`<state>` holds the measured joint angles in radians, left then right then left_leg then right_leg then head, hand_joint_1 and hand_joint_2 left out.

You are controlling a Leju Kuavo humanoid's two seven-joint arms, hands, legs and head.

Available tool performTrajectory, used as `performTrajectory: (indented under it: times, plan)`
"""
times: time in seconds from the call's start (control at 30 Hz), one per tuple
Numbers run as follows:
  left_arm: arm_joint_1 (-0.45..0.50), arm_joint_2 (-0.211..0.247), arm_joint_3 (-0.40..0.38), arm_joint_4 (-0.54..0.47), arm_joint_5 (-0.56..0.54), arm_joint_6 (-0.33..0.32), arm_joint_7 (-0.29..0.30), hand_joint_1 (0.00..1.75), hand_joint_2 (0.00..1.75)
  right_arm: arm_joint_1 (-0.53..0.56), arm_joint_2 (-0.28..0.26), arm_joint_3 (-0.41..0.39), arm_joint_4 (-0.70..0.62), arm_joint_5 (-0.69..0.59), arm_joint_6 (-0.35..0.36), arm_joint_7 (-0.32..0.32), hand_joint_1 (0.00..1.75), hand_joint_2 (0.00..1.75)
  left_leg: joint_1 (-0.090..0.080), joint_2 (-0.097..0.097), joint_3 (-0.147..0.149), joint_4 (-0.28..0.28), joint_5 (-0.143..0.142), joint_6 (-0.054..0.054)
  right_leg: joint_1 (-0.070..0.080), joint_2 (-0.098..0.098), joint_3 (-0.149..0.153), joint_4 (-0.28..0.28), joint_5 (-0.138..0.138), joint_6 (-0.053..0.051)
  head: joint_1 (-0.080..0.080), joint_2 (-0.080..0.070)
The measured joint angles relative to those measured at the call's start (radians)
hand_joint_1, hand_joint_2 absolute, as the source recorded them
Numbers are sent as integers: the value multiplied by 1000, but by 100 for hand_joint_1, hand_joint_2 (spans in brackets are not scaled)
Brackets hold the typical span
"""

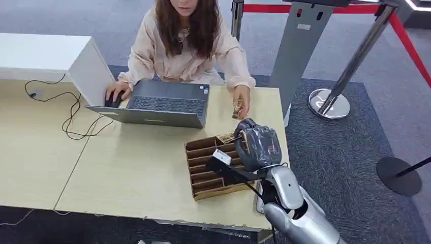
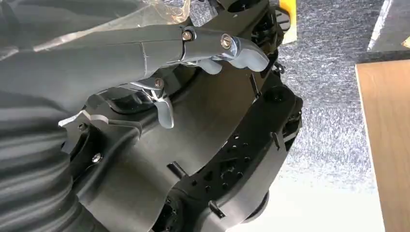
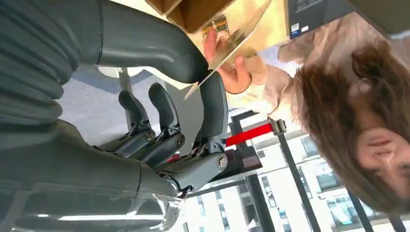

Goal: Pass the card to the sensor for recognition and then transmit it.

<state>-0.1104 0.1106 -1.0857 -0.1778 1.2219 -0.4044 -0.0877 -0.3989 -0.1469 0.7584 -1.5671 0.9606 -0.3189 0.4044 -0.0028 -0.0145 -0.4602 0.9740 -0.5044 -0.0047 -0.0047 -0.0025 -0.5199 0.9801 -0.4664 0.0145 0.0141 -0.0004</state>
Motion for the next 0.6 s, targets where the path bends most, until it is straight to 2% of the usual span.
performTrajectory:
  times: [0.6]
  plan:
    - [0, 0, 0, 0, 0, -1, -7, 0, 175, -9, -4, -1, -80, -7, -6, 2, 141, 175, 0, 0, 0, 0, 0, 0, 0, 0, 0, 0, 0, 0, 0, 0]
